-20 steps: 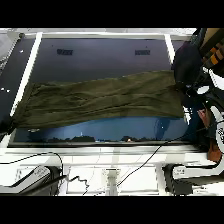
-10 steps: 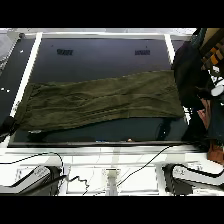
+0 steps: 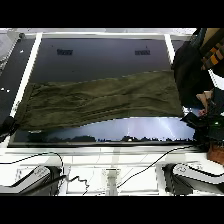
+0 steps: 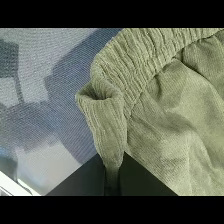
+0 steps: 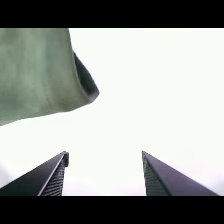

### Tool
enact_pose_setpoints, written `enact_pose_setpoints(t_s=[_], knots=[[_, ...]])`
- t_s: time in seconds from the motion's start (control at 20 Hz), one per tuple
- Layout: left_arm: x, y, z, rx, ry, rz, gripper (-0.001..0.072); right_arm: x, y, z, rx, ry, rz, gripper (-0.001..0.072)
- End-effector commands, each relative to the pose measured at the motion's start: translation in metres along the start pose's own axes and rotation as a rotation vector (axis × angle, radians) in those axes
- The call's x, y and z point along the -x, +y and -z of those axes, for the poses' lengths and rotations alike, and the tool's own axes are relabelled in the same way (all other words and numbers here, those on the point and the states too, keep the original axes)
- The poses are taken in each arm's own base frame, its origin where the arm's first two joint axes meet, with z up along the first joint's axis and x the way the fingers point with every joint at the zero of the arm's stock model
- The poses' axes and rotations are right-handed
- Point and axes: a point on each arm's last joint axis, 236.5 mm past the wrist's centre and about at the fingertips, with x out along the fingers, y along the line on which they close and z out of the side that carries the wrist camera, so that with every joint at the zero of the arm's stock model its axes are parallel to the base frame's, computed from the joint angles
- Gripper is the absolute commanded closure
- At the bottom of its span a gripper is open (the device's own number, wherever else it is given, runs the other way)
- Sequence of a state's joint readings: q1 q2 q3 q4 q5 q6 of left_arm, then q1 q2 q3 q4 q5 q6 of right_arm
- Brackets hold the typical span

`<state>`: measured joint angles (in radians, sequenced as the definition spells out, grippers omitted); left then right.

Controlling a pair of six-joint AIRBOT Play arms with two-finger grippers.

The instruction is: Fold the clothes and pants, and hang the long-sleeved shirts on hangers.

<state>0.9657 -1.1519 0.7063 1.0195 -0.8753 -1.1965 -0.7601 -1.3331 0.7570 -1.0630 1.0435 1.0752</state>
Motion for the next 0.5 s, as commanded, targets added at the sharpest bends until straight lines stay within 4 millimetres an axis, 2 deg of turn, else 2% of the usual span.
enact_pose_setpoints(t_s=[0.0,0.2,0.25,0.3,0.45], knots=[[0.0,0.0,0.0,0.0,-0.001,0.0,0.0659,-0.017,0.008,-0.004,-0.134,-0.092,-0.076,0.0197],[0.0,0.0,0.0,0.0,-0.001,0.0,0.066,-0.016,0.001,-0.04,-0.251,-0.265,-0.08,0.0206],[0.0,0.0,0.0,0.001,-0.001,0.0,0.0659,-0.015,-0.001,-0.045,-0.264,-0.288,-0.076,0.0237],[0.0,0.0,0.0,0.001,-0.001,0.0,0.0659,-0.015,-0.003,-0.048,-0.275,-0.302,-0.073,0.0261],[0.0,-0.001,0.0,0.003,-0.001,0.003,0.0659,-0.024,-0.003,-0.05,-0.293,-0.299,-0.074,0.0272]])
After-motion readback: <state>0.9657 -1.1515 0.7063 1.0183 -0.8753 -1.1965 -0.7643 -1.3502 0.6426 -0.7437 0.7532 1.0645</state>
